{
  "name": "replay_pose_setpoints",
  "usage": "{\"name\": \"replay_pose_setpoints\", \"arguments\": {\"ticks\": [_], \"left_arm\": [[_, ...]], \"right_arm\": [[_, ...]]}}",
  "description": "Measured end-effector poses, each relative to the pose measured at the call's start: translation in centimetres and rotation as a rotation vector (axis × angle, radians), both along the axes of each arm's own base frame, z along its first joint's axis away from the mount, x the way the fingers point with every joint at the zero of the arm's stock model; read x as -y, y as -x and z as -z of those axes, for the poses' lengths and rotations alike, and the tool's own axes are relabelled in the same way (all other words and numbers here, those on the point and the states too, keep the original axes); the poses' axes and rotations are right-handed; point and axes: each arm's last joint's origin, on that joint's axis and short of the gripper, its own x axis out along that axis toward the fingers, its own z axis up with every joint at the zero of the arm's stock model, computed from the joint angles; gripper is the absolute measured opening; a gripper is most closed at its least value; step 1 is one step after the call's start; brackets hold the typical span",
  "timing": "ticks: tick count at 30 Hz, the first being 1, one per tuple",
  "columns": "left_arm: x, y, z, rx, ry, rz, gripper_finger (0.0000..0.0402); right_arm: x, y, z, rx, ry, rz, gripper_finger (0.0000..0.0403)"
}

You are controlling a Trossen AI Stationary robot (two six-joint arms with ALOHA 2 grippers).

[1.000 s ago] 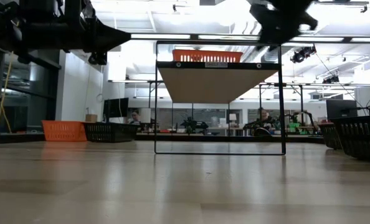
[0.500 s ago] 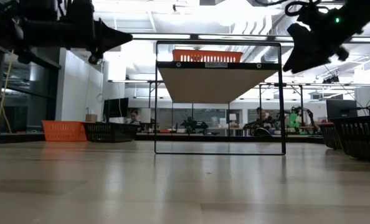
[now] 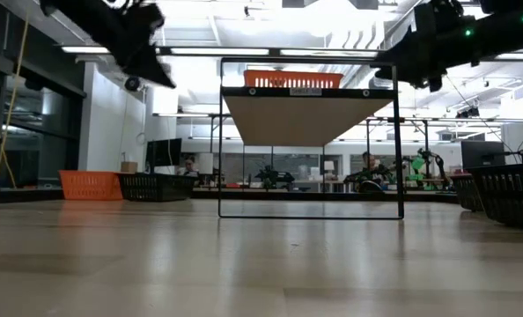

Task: Stack baskets on shelf by color
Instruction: Stack the top orange bin on top of the orange bin on the shelf

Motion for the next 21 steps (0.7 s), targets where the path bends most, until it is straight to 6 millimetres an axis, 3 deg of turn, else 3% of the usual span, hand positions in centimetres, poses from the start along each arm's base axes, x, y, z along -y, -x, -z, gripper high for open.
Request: {"name": "replay_pose_setpoints", "arguments": {"ticks": [5, 9, 21], "left_arm": [[0.6, 2.1, 1.7, -0.253, 0.128, -0.173, 0.0168], [0.7, 2.8, 2.8, -0.344, 0.238, -0.262, 0.0192], [-3.6, 2.2, 7.3, -0.588, 0.442, -0.464, 0.0206]], "right_arm": [[0.5, 0.2, 0.8, 0.034, 0.056, -0.056, 0.0161], [1.0, 0.4, 1.3, 0.052, 0.079, -0.071, 0.0161], [1.2, 0.4, 1.1, 0.065, 0.093, -0.129, 0.0161]]}}
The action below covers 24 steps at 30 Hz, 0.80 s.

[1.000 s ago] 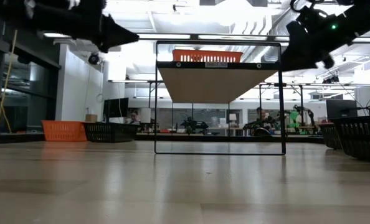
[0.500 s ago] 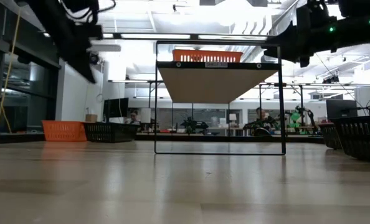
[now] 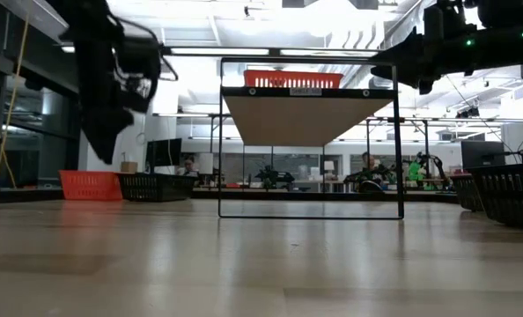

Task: Stack baskets on shelf by color
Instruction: Stack the top orange bin on top of the orange bin on the shelf

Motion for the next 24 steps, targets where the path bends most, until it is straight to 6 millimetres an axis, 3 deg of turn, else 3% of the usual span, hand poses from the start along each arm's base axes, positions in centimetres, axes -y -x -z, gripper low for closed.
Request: {"name": "replay_pose_setpoints", "arguments": {"ticks": [7, 18, 21, 24], "left_arm": [[-2.1, 0.6, 1.8, -0.171, -0.035, -0.1, 0.0205], [-4.2, 0.8, 3.8, -0.26, 0.004, -0.05, 0.0199], [-4.4, 0.8, 4.4, -0.302, 0.026, -0.026, 0.0173], [-4.3, 0.8, 4.8, -0.352, 0.045, 0.007, 0.0118]], "right_arm": [[0.0, 0.0, 0.0, 0.001, -0.002, 0.006, 0.0161], [0.0, 0.0, 0.0, 0.006, -0.01, 0.006, 0.0161], [0.0, 0.0, 0.0, 0.014, -0.026, 0.005, 0.0161], [0.0, 0.0, 0.0, 0.019, -0.033, 0.005, 0.0161]]}}
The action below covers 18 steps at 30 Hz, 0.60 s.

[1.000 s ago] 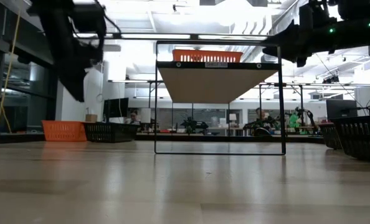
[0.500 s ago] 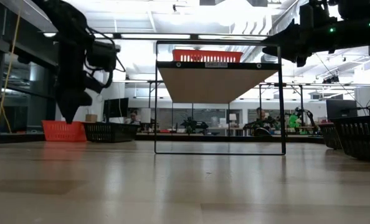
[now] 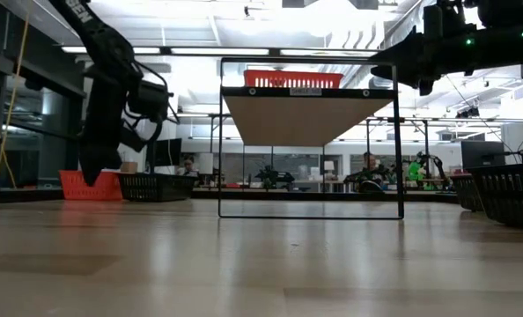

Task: Stack baskets on shelf by color
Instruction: Stack the top orange bin on top of the orange bin on the shelf

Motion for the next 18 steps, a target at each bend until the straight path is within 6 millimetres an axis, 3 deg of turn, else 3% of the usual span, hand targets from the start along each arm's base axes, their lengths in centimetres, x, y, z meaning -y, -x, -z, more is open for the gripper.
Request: {"name": "replay_pose_setpoints", "arguments": {"ticks": [4, 11, 18], "left_arm": [[0.1, -0.1, -0.1, -0.022, -0.006, 0.038, 0.0019], [1.4, 0.8, -3.0, -0.02, -0.129, 0.049, 0.0003], [3.1, 1.9, -7.9, 0.115, -0.332, 0.055, 0.0001]], "right_arm": [[0.0, 0.0, 0.0, 0.002, -0.005, 0.0, 0.0161], [0.0, 0.0, -0.1, 0.008, -0.009, -0.001, 0.0161], [0.0, 0.0, -0.1, 0.007, -0.007, -0.001, 0.0161]]}}
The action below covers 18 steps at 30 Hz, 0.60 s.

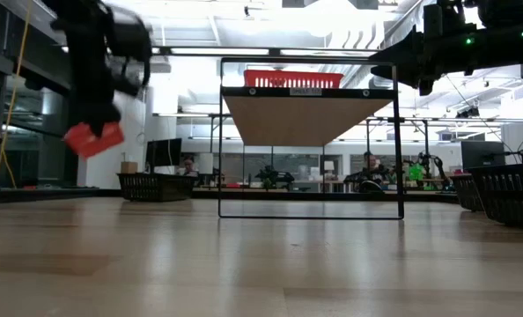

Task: Stack baskets on shelf by color
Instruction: Stack the top orange bin on top of the orange bin on the shelf

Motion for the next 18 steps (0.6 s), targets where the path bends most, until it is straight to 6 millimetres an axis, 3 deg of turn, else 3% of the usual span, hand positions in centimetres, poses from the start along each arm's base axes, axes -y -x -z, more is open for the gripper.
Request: {"name": "replay_pose_setpoints", "arguments": {"ticks": [5, 10, 14, 18], "left_arm": [[2.2, -0.9, -5.0, 0.136, -0.132, 0.168, 0.0001], [5.4, -3.1, -9.0, 0.18, -0.209, 0.455, 0.0], [8.4, -5.9, -10.8, 0.086, -0.285, 0.696, 0.0], [11.5, -9.2, -11.1, -0.19, -0.334, 1.034, 0.0]], "right_arm": [[0.0, 0.0, 0.0, 0.0, 0.0, 0.001, 0.0161], [0.0, 0.0, 0.0, -0.005, 0.011, 0.001, 0.0161], [0.0, 0.0, 0.0, -0.015, 0.032, 0.003, 0.0161], [0.0, 0.0, 0.0, -0.019, 0.041, 0.004, 0.0161]]}}
